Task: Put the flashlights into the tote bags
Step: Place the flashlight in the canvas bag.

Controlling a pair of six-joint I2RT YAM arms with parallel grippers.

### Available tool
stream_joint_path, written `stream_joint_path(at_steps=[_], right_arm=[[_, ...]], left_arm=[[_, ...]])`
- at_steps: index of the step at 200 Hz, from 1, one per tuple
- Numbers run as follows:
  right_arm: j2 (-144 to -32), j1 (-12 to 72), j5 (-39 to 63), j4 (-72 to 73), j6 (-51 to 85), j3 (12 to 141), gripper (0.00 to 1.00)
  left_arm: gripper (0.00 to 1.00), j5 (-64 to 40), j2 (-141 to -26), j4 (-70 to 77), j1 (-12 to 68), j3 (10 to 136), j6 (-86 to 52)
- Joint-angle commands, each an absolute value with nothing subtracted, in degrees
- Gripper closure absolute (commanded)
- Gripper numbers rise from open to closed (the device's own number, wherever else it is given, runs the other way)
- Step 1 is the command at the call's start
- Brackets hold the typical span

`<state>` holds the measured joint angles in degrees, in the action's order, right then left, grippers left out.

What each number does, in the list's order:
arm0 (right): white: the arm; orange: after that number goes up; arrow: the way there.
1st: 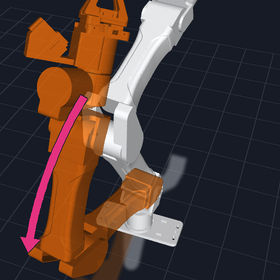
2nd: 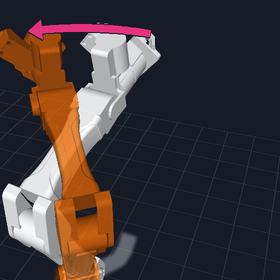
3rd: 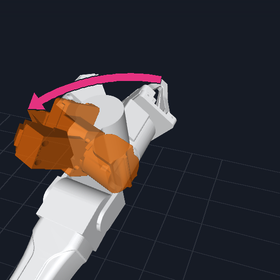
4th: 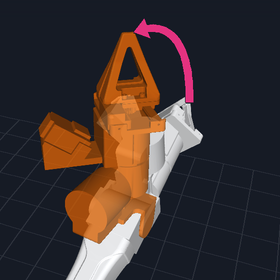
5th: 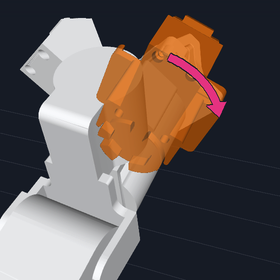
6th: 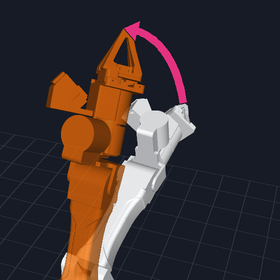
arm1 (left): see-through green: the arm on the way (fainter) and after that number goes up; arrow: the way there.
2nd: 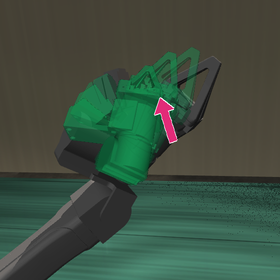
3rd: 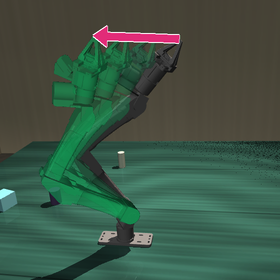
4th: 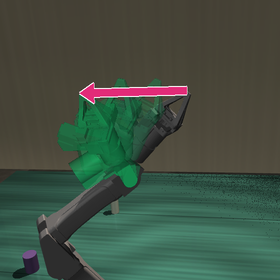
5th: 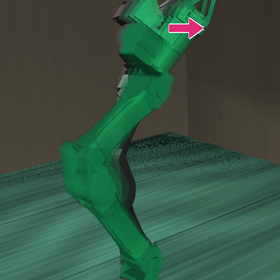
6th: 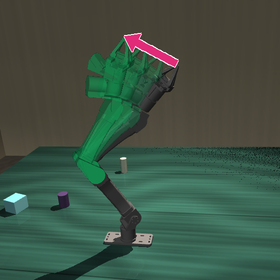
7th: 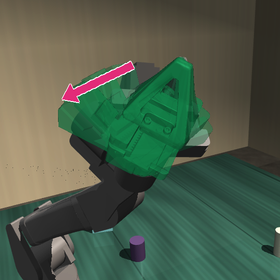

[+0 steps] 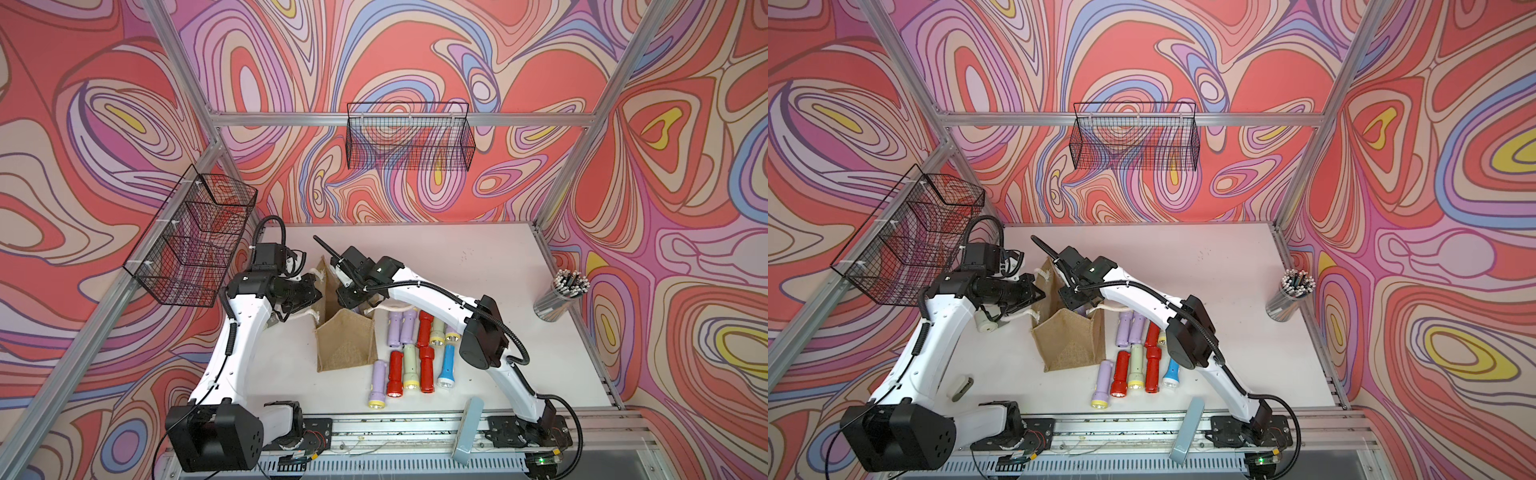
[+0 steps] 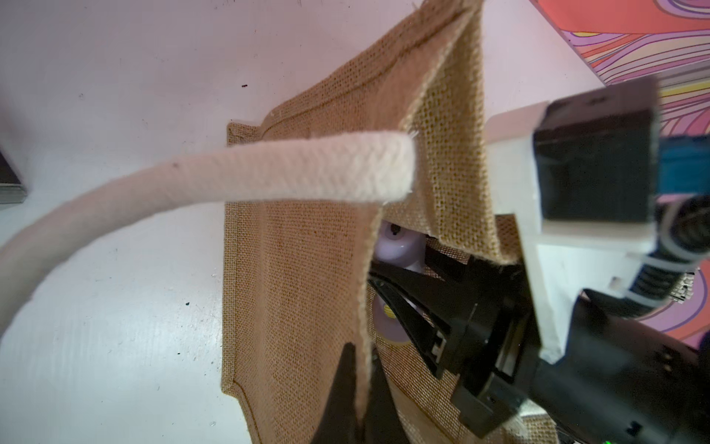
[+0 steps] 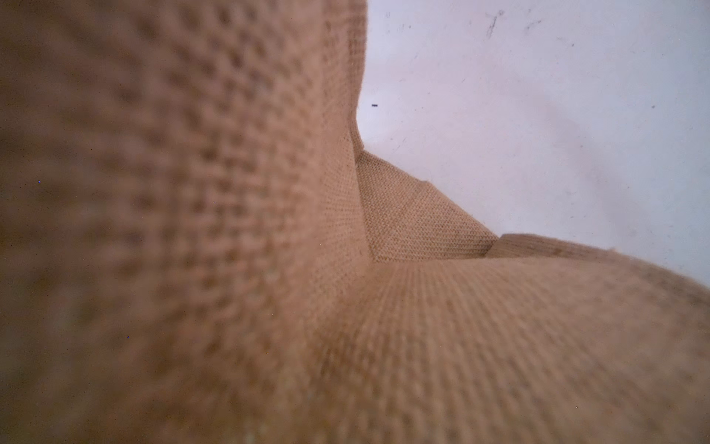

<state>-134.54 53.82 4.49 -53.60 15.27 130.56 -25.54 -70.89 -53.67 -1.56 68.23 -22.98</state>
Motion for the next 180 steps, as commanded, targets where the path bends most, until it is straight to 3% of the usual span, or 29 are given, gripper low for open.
stream_joint_path(at_steps=[1, 47, 84, 108, 118, 180], right_arm=[[-137.33, 53.96, 1.99, -59.14, 16.53, 130.33, 1.00], [-137.81, 53.96, 1.22, -55.06, 20.67, 126.97, 1.00], [-138.44, 53.91, -1.29, -53.92, 23.70, 124.94, 0.90], [-138.96, 53.90, -1.46, -54.05, 24.59, 124.39, 0.80], [-139.03, 53.96, -1.44, -54.14, 24.73, 124.19, 0.70], [-137.95, 53.94, -0.42, -54.89, 24.37, 125.10, 0.44]], left_arm=[[1.00, -25.99, -70.15, -54.17, -1.85, 66.35, -24.10], [1.00, -24.62, -70.05, -50.72, -1.85, 65.24, -24.67], [1.00, -24.22, -69.80, -49.57, -1.85, 65.32, -25.35], [1.00, -23.82, -69.20, -49.58, -1.85, 65.39, -25.31], [1.00, -23.77, -69.14, -49.57, -1.85, 65.39, -25.40], [1.00, -23.79, -68.67, -49.31, -1.85, 64.80, -25.36]])
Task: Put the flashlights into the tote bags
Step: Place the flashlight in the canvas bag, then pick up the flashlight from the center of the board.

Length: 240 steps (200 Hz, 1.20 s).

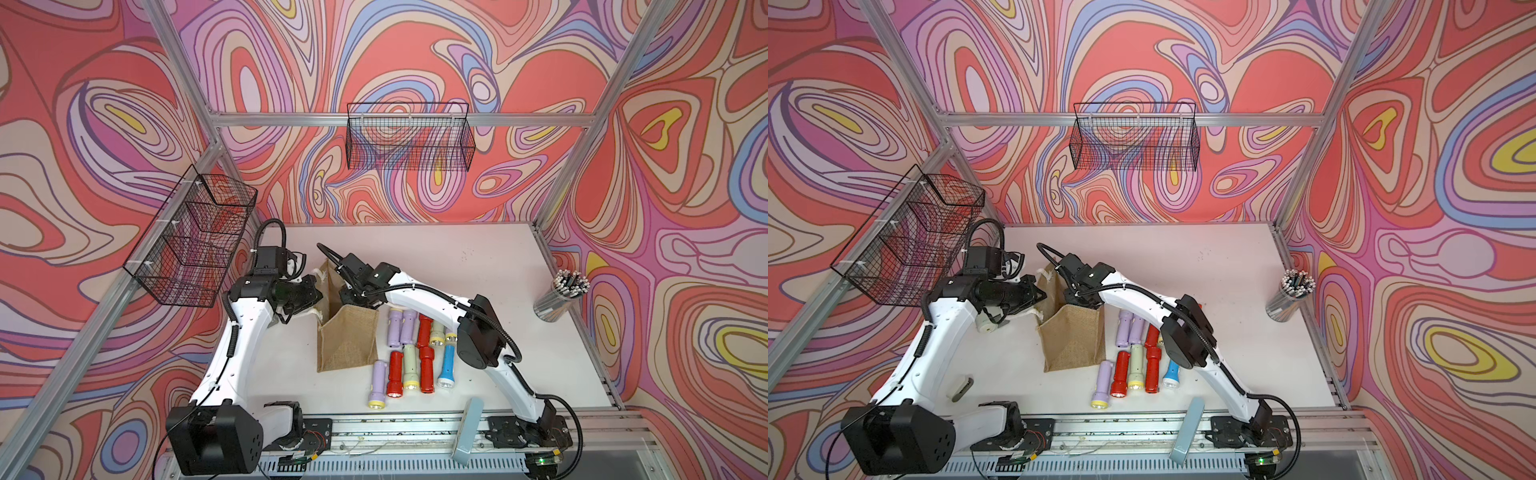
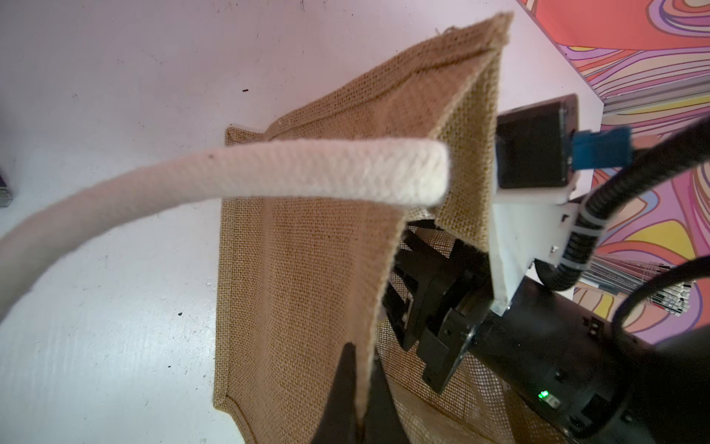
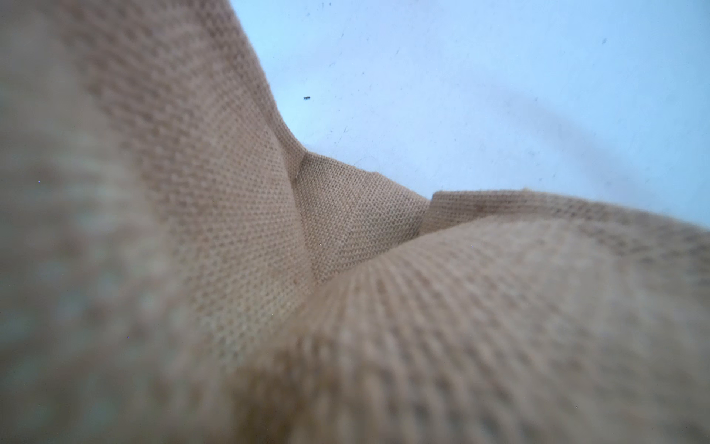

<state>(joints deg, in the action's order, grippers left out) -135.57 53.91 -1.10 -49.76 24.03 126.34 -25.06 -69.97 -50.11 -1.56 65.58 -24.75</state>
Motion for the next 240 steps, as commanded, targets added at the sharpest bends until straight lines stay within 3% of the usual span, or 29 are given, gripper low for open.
stream_joint_path(at_steps=[1, 26, 102, 172, 204, 240], right_arm=[[-137.88, 53.95, -0.38, -54.87, 24.40, 125.13, 0.43], [-136.38, 53.96, 0.90, -54.55, 24.05, 125.60, 0.31], [-126.53, 53.94, 0.32, -53.07, 22.44, 127.78, 0.30], [-113.94, 53.70, -8.91, -48.31, 21.75, 121.64, 0.25], [-107.70, 53.17, -18.07, -48.28, 21.86, 117.52, 0.24], [-99.77, 46.94, -21.27, -49.56, 25.01, 110.07, 0.24]], left_arm=[[1.00, -23.81, -68.66, -49.31, -1.85, 64.83, -25.38], [1.00, -22.80, -68.64, -49.39, -1.85, 64.95, -24.66], [1.00, -21.60, -70.16, -49.47, -1.85, 66.35, -22.11], [1.00, -19.88, -71.54, -49.72, -1.85, 67.15, -20.23], [1.00, -20.86, -71.80, -49.27, -1.85, 67.32, -19.30], [1.00, -23.61, -72.59, -48.52, -1.85, 67.59, -18.72]])
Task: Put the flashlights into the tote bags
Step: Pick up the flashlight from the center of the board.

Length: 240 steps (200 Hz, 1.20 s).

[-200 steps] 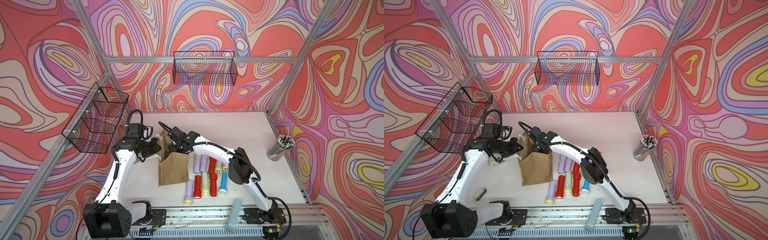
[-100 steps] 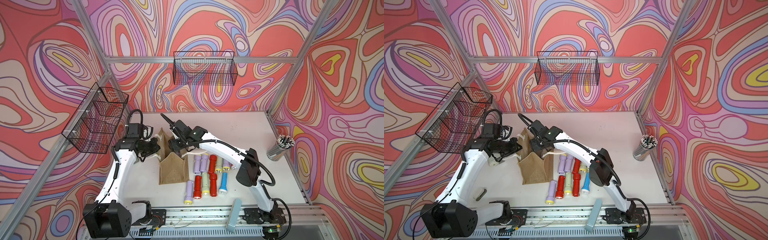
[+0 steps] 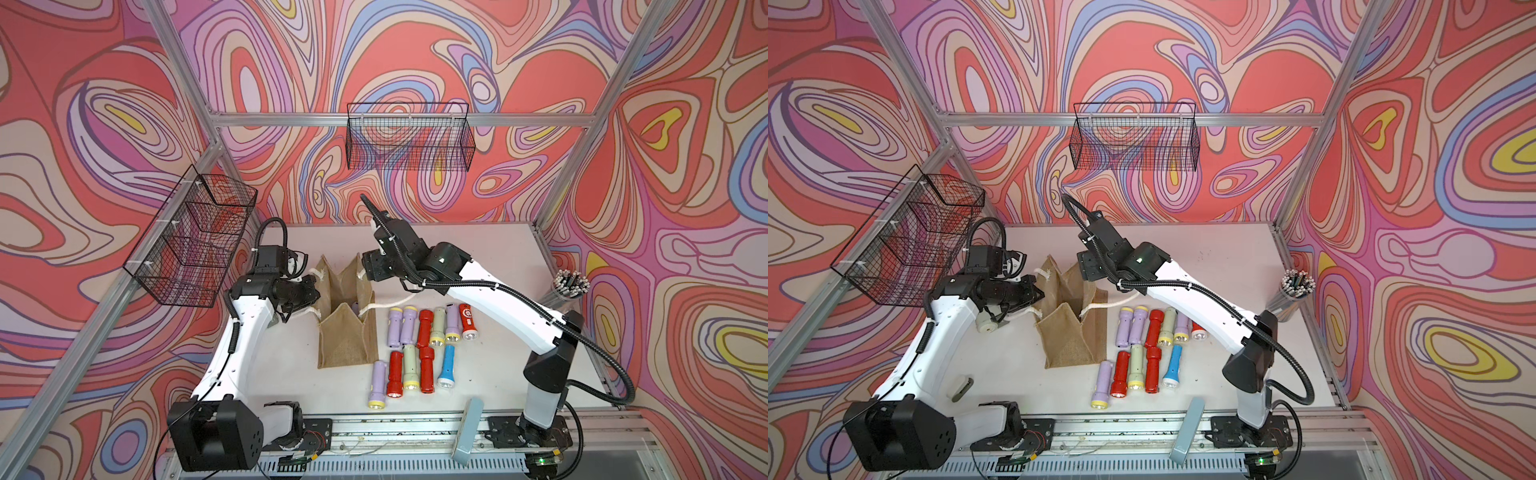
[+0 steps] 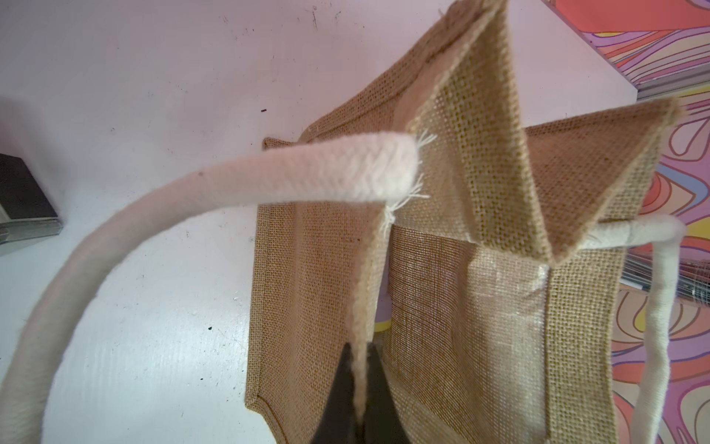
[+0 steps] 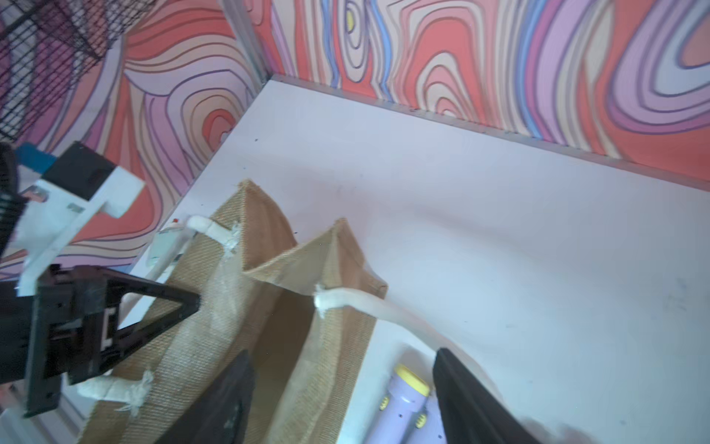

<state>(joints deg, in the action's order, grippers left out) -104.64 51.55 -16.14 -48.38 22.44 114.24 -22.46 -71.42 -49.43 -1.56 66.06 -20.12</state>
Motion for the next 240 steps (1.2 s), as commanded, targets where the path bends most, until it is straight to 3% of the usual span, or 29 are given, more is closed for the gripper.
stream_joint_path(at_steps=[1, 58, 98, 152, 240], right_arm=[[-99.54, 46.58, -21.22, -49.52, 25.12, 109.79, 0.24], [-89.67, 31.09, -19.80, -52.90, 30.18, 93.95, 0.24], [-86.50, 24.55, -16.30, -54.10, 31.55, 83.24, 0.26], [-87.77, 20.61, -10.69, -51.71, 29.86, 72.39, 0.28], [-95.28, 18.95, -3.25, -46.47, 27.86, 65.59, 0.31]], left_arm=[[1.00, -23.67, -72.59, -48.56, -1.85, 67.59, -18.72], [1.00, -23.72, -72.71, -49.15, -1.85, 68.02, -17.67], [1.00, -23.80, -73.13, -49.42, -1.86, 68.60, -17.61], [1.00, -24.51, -73.04, -49.92, -1.85, 68.99, -17.05], [1.00, -24.09, -73.40, -50.48, -1.85, 69.27, -16.57]])
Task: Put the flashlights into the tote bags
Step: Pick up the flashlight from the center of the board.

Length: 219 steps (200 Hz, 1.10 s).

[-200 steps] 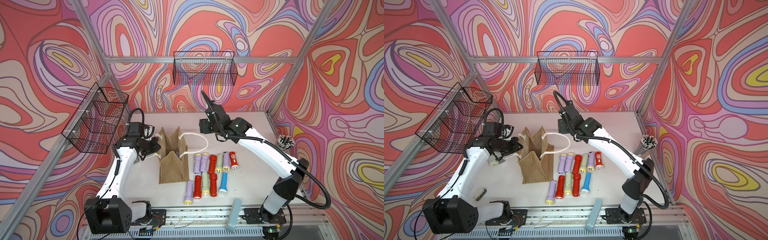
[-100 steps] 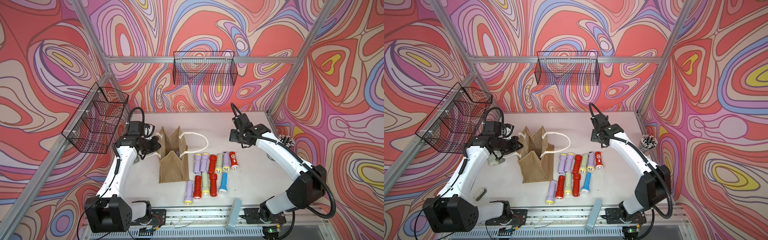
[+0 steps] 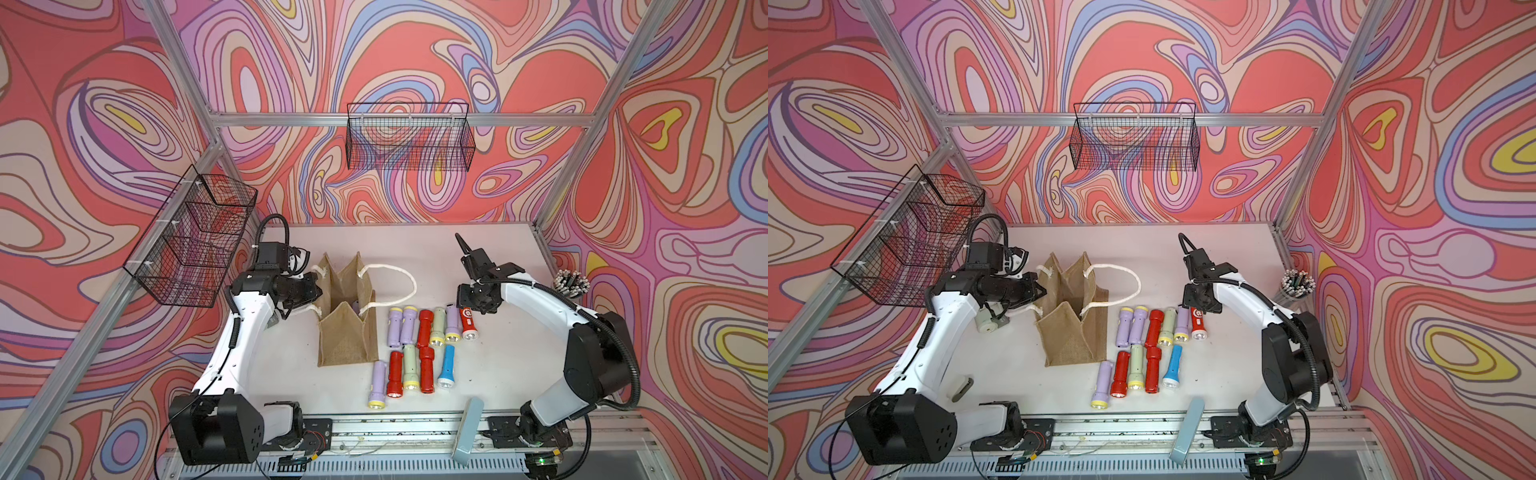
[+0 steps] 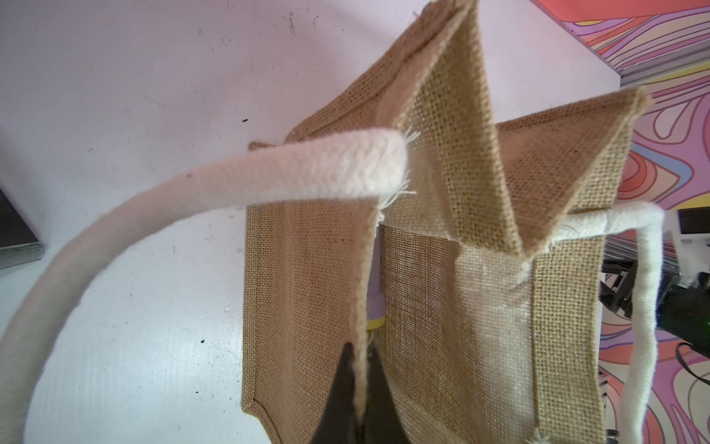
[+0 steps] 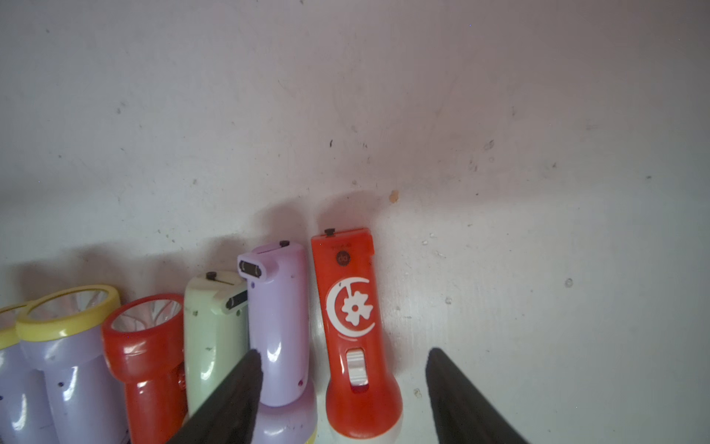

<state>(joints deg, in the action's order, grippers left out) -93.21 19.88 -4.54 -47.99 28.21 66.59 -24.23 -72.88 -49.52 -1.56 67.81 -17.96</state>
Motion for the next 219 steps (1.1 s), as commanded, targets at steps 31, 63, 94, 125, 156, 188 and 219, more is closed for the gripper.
stream_joint_path(at_steps=[31, 63, 94, 125, 156, 188, 219], right_arm=[[-96.76, 17.31, -2.65, -44.89, 27.83, 63.96, 0.33], [-97.36, 15.78, -2.24, -43.40, 27.77, 62.72, 0.36], [-99.10, 15.38, -1.24, -41.85, 26.86, 62.67, 0.37], [-100.43, 15.38, 0.71, -40.46, 26.06, 62.64, 0.38], [-102.74, 15.38, -0.77, -41.53, 26.44, 62.66, 0.41], [-103.56, 15.36, -2.42, -42.04, 26.41, 62.43, 0.47], [-105.01, 15.38, -3.24, -42.13, 26.18, 62.82, 0.51]], left_arm=[[1.00, -23.80, -73.39, -50.41, -1.84, 69.09, -16.57], [1.00, -23.72, -73.39, -50.20, -1.85, 68.64, -16.70], [1.00, -23.71, -73.56, -50.23, -1.82, 68.64, -16.79], [1.00, -23.18, -73.30, -50.50, -1.85, 68.73, -16.79], [1.00, -23.03, -73.13, -50.77, -1.82, 68.81, -16.79], [1.00, -22.77, -73.12, -50.76, -1.85, 68.82, -16.87], [1.00, -22.76, -73.47, -50.63, -1.89, 68.73, -16.85]])
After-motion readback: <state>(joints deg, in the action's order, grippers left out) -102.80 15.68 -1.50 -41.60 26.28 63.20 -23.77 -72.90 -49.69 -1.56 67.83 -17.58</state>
